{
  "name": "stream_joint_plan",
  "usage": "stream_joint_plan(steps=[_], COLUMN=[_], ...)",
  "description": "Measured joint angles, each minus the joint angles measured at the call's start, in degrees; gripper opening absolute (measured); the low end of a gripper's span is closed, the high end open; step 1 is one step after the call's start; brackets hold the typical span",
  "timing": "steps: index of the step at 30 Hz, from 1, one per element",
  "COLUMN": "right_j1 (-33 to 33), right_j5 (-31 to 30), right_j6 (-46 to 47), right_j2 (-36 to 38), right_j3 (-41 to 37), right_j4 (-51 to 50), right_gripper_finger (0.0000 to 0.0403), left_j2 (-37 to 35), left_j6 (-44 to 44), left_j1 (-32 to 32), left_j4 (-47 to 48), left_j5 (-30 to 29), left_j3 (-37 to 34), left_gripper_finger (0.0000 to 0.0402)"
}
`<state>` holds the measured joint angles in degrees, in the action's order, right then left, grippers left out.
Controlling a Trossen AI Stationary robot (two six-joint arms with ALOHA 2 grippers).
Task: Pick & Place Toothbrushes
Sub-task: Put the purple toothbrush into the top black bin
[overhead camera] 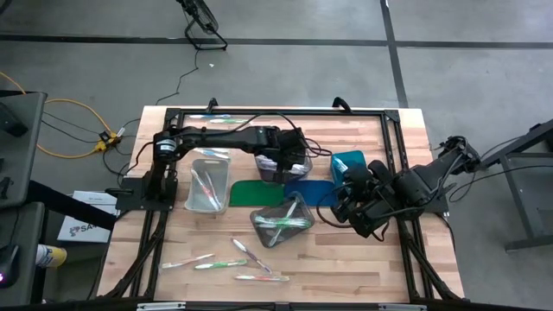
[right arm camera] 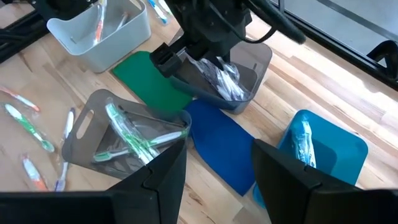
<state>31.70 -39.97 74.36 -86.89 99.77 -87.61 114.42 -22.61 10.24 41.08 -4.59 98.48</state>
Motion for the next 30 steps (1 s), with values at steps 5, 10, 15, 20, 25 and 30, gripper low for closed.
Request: stream_joint_plan(steps=[5, 10, 15, 20, 25, 30], right_j1=[0.04, 0.43, 2.13, 4.49, 5.53, 5.53], right_j5=[1.42, 3.56, 5.62, 3.93, 3.48, 3.71], right_j6=[-0.09, -1.52, -3.03, -3.97, -6.14, -7.18], right_j2=[0.00, 0.00, 0.00, 0.00, 0.00, 0.00], right_j3=[0.00, 0.00, 0.00, 0.00, 0.00, 0.00], right_j4=[-0.01, -0.07, -1.78, -2.38, -2.38, -2.39], right_gripper_finger=[0.0173, 0.0173, 0.0173, 0.0173, 0.0173, 0.0173], left_j2=[-0.01, 0.00, -0.01, -0.86, -1.46, -4.81], left_j6=[-0.01, 0.13, 2.26, 4.82, 6.24, 5.99], left_j1=[-0.11, -0.11, -0.08, 0.26, -0.26, -2.19], left_j4=[0.26, 1.00, 2.49, 3.20, 3.31, 8.59], left_j5=[0.05, 0.04, -0.86, -1.03, 3.17, 3.62], left_j3=[-0.02, -0.02, -0.02, 0.13, 0.09, 0.02], left_gripper_finger=[0.0066, 0.0134, 0.0197, 0.0202, 0.0164, 0.0080])
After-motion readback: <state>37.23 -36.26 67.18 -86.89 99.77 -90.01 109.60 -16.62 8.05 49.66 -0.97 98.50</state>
